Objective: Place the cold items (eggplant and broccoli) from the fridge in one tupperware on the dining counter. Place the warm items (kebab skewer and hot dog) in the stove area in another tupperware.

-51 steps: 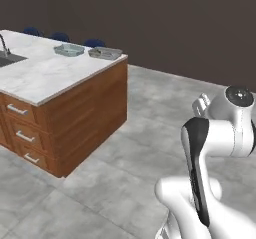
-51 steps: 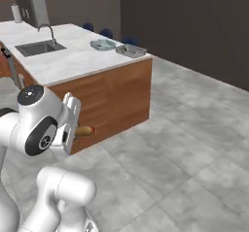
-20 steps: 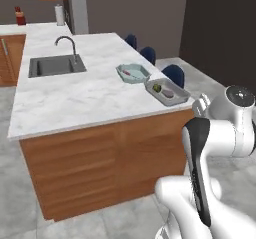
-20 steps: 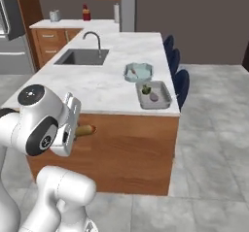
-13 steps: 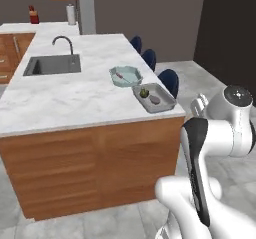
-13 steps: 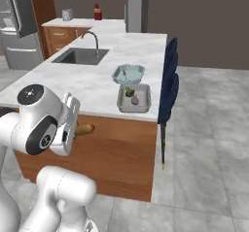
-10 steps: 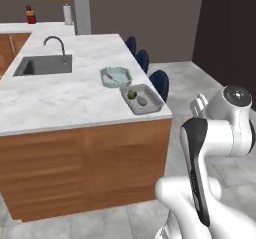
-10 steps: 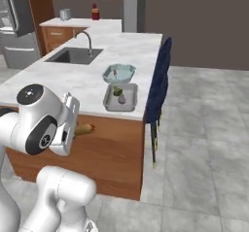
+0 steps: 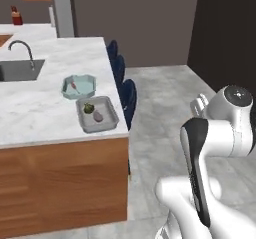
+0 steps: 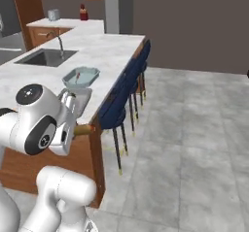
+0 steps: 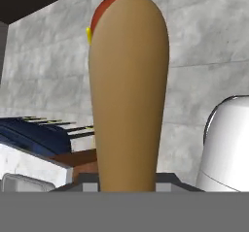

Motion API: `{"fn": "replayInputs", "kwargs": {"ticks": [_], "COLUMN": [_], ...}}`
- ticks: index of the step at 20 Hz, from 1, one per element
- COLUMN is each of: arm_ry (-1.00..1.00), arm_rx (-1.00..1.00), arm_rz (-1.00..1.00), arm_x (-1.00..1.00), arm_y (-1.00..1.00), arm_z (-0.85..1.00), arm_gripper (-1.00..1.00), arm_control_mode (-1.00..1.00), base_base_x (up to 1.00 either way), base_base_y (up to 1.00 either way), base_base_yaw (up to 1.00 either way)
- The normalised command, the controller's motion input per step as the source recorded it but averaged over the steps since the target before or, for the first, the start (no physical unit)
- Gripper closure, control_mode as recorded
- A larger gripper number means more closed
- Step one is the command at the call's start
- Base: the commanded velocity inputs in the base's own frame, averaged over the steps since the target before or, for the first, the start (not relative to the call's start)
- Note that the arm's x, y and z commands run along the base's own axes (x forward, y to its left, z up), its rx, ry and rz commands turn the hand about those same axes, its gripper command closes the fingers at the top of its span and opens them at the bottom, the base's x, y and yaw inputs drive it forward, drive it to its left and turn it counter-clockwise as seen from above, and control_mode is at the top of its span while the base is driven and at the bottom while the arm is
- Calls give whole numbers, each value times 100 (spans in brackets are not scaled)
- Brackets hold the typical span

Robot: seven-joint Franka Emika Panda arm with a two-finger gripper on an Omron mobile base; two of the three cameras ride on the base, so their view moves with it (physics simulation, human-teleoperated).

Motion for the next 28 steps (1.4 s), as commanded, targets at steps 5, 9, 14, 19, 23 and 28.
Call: {"fn": "replayInputs", "kwargs": {"ticks": [5,9,14,19,23,28], "arm_ry": [0,0,0,0,0,0], "arm_rx": [0,0,0,0,0,0], "arm_rz": [0,0,0,0,0,0], "arm_x": [0,0,0,0,0,0], "arm_y": [0,0,0,0,0,0], "arm_z": [0,0,0,0,0,0], "arm_gripper": [100,100,100,100,100,100], "arm_control_mode": [100,100,100,100,100,100], "base_base_x": [96,99,96,87,62,30], "base_base_y": [-100,-95,-69,-44,-27,-12], "base_base_yaw": [24,36,51,62,71,78]}}
